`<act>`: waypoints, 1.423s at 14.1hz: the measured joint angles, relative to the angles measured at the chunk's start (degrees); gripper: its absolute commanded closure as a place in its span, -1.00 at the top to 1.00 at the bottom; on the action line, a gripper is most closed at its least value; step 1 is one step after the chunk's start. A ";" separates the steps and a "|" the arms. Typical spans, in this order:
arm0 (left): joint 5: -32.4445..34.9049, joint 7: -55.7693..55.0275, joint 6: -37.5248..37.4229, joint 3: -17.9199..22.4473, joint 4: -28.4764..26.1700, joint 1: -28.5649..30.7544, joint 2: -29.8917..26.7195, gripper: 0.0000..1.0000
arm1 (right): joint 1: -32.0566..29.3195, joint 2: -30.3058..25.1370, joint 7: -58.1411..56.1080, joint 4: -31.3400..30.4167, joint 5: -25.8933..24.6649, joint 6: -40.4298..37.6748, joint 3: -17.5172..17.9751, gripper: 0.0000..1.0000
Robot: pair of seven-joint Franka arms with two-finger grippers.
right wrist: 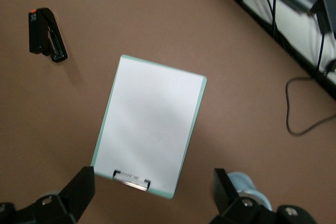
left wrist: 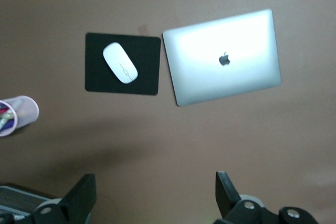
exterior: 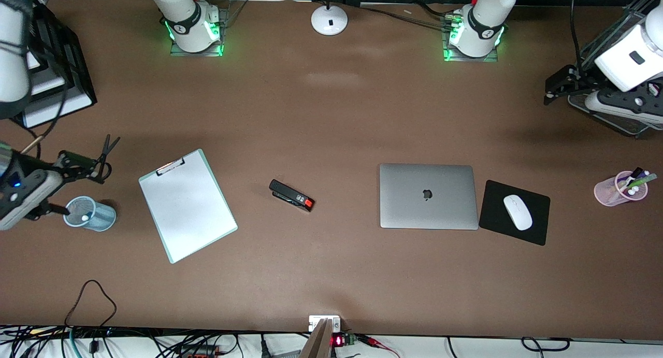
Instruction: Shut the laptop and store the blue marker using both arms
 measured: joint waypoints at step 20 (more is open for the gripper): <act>1.32 -2.24 -0.02 2.93 2.23 -3.10 0.57 1.00 | 2.22 -15.06 37.29 -4.66 -9.55 -18.79 -1.77 1.00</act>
